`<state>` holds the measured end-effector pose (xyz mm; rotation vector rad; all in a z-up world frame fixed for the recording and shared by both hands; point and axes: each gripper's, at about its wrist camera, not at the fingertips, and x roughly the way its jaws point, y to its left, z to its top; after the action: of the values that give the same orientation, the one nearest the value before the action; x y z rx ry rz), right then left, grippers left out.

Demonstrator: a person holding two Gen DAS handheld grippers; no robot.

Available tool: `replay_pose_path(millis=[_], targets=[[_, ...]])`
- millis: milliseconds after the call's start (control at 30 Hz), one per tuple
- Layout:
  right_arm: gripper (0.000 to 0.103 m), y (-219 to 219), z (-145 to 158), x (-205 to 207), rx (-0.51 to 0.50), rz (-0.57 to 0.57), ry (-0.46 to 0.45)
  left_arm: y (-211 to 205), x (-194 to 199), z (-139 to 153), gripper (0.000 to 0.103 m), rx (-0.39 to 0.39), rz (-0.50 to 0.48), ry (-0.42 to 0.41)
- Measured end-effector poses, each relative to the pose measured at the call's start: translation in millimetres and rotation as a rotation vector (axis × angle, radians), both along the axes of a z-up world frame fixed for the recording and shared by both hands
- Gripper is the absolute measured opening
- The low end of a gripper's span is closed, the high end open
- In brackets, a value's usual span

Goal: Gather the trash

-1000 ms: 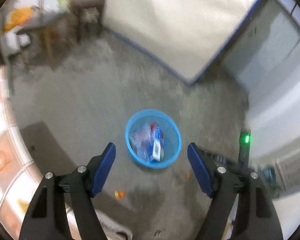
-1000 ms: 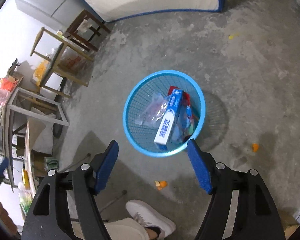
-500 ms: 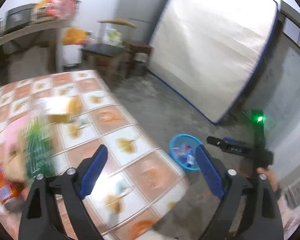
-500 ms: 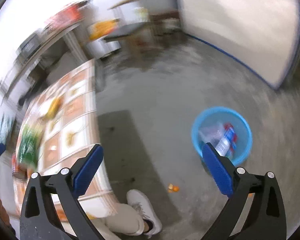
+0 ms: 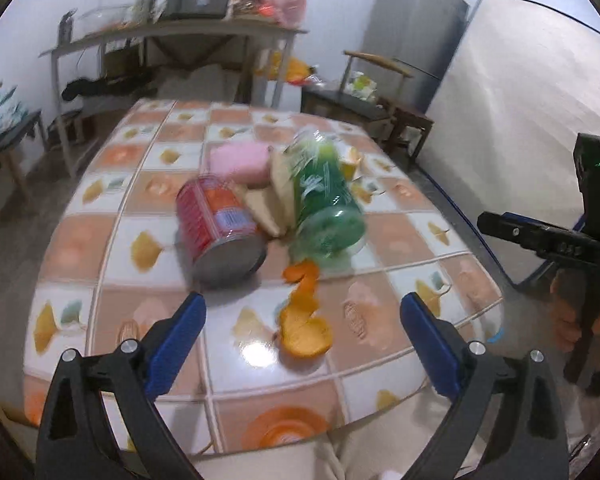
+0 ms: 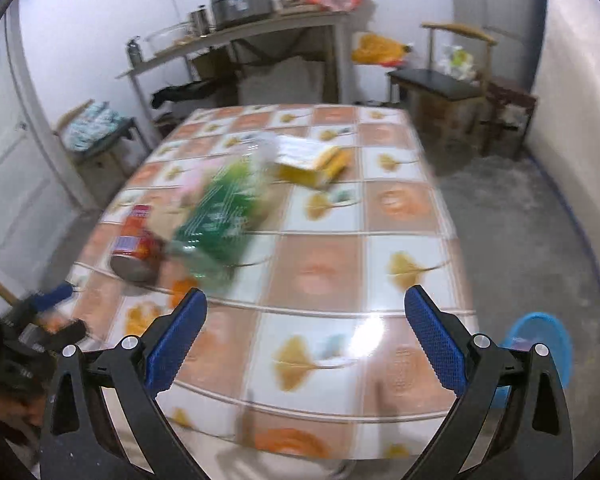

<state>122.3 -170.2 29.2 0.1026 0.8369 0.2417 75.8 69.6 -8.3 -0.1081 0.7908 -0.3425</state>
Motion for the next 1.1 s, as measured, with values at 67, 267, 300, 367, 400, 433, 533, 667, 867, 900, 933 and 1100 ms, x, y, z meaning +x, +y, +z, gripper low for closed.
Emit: replay_pose_path(millis=[67,267,300,367,400,433,533,667,867,900,933,1100], targets=[[0.095,14.3,-3.6,1.3,0.047,0.019,0.032,8.1,-0.8,-8.0,0.095,-0.031,0.009,0.005],[0.068,57.6,-14.0,7.2,0.172,0.134,0.157,19.3,9.5,-25.9,0.081,-0.103,0.018,0.049],[0.064,63.2,-18.7,10.7,0.186,0.147,0.185,19.4,10.2,-27.0,0.075,-0.116,0.017,0.056],[0.053,71.8,-25.4,15.4,0.231,0.161,0.245,17.6,14.1,-31.2,0.066,-0.146,0.001,0.066],[0.052,75.0,-28.4,17.6,0.246,0.159,0.260,15.6,15.6,-32.1,0.060,-0.145,-0.008,0.065],[0.049,78.4,-31.5,21.7,0.253,0.153,0.274,11.1,17.0,-33.7,0.058,-0.130,-0.021,0.061],[0.041,90.2,-43.2,34.7,0.276,0.132,0.334,-2.0,22.5,-41.8,0.041,-0.050,-0.039,0.072],[0.040,108.5,-50.1,47.0,0.246,0.112,0.364,-1.9,30.1,-57.4,0.019,-0.028,-0.045,0.146],[0.042,132.4,-55.9,56.4,0.195,0.091,0.361,11.2,29.5,-62.1,0.007,-0.049,-0.054,0.166],[0.042,134.6,-55.3,57.8,0.177,0.088,0.356,13.0,28.6,-62.6,0.007,-0.053,-0.055,0.171],[0.042,137.2,-55.6,58.7,0.163,0.087,0.351,14.0,26.8,-62.6,0.007,-0.055,-0.057,0.173],[0.040,158.5,-63.0,57.5,0.047,0.096,0.335,17.8,25.5,-61.0,0.007,-0.067,-0.064,0.181]])
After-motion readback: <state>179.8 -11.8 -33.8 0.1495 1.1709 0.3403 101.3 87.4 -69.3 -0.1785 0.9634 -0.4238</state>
